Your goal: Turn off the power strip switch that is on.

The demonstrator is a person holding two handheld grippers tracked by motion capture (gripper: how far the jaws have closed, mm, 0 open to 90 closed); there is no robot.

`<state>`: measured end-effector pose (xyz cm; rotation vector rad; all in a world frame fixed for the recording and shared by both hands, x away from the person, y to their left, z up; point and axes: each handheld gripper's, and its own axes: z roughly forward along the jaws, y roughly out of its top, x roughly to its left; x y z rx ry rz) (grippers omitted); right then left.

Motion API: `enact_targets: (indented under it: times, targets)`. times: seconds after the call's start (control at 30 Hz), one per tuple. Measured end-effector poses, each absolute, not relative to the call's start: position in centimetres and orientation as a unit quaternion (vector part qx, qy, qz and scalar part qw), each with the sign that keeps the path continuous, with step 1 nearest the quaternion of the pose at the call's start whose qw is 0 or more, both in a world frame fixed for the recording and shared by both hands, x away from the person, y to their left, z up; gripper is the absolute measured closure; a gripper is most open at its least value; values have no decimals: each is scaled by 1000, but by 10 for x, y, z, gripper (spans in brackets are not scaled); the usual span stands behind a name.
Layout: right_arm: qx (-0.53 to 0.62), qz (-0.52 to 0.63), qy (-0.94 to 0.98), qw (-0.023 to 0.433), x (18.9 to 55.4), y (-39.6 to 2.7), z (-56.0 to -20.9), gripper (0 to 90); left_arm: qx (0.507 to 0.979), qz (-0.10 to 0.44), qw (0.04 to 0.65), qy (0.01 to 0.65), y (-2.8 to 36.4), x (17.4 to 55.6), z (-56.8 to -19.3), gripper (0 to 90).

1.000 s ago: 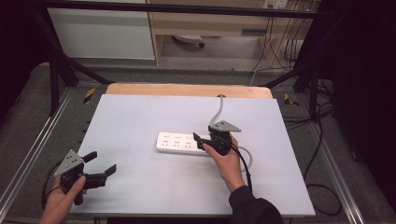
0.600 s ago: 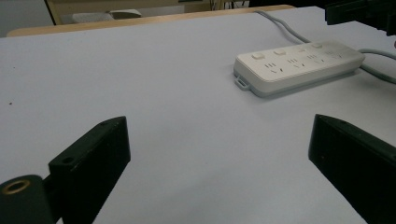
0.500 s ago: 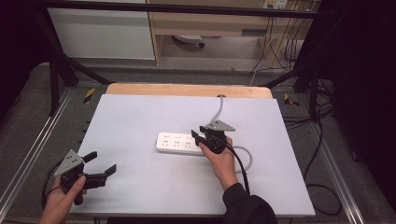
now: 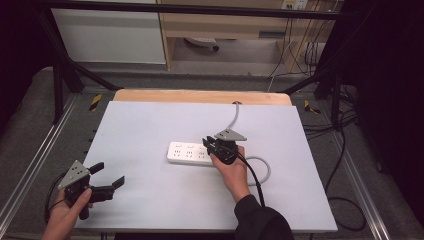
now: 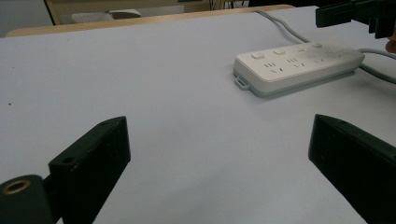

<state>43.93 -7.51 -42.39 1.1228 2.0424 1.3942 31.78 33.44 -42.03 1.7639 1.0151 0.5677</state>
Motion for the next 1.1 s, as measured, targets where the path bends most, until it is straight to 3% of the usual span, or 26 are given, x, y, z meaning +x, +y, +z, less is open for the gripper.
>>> enact_targets:
  times: [0.57, 1.1]
  targets:
    - [389, 498, 745, 213, 442, -65, -428, 878, 728, 234, 491, 418, 334, 318, -421, 56]
    - [392, 484, 754, 210, 445, -60, -433, 900, 729, 232, 490, 418, 334, 318, -421, 56]
